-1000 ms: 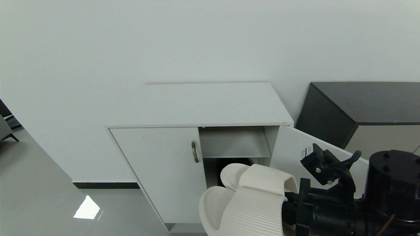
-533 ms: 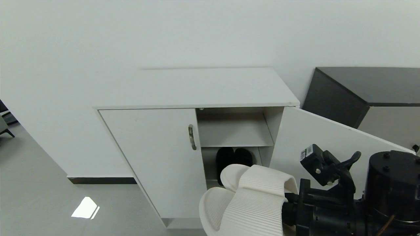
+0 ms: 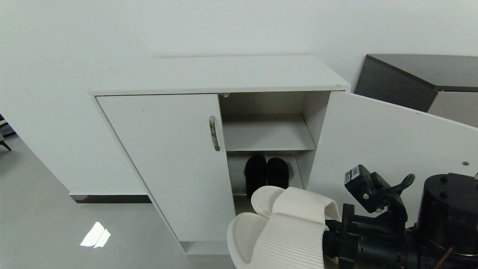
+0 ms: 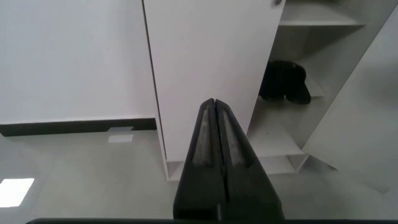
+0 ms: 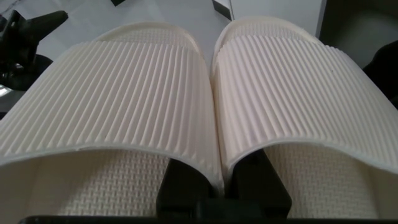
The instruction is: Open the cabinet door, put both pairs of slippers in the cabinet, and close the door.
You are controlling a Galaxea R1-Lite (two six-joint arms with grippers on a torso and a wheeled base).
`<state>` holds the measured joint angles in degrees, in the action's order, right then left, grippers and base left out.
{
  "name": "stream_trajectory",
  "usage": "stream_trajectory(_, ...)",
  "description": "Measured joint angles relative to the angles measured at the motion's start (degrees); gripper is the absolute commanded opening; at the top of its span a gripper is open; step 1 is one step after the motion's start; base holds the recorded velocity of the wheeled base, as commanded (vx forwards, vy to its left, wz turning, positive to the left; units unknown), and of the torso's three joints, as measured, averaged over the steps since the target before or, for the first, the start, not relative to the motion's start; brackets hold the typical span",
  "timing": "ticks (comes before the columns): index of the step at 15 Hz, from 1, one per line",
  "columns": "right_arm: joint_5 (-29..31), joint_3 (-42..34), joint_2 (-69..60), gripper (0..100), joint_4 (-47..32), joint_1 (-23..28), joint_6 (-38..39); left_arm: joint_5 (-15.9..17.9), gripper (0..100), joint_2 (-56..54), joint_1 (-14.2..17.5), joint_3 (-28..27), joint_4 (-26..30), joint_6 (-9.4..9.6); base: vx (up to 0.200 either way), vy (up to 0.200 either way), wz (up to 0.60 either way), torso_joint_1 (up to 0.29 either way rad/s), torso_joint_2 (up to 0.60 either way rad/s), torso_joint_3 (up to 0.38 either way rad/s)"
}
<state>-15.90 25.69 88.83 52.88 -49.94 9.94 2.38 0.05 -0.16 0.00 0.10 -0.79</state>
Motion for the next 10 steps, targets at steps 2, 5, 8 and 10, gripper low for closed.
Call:
stream_trajectory(2,0.02,-0.15,0.00,0,0.00,0.00,-0.01,-0.02,0,0.00,-0.02,0.00,0.01,-0.02,0.000,0.000,0.00,-0.171,0.47,0.295)
stream_trajectory(5,0.02,-0.24,0.06,0,0.02,-0.02,-0.01,0.00,0,-0.02,-0.02,0.00,-0.02,-0.07,0.000,0.000,0.00,-0.149,0.46,0.302)
stream_trajectory(8,-0.52,-0.30,0.11,0,0.00,-0.07,-0.01,0.00,0,-0.02,-0.02,0.00,-0.02,-0.05,0.000,0.000,0.00,-0.111,0.42,0.302)
stream_trajectory(10,-0.66,-0.37,0.11,0,-0.01,-0.09,0.00,-0.02,0,-0.02,-0.06,0.00,0.01,0.00,0.000,0.000,0.00,-0.039,0.17,0.112)
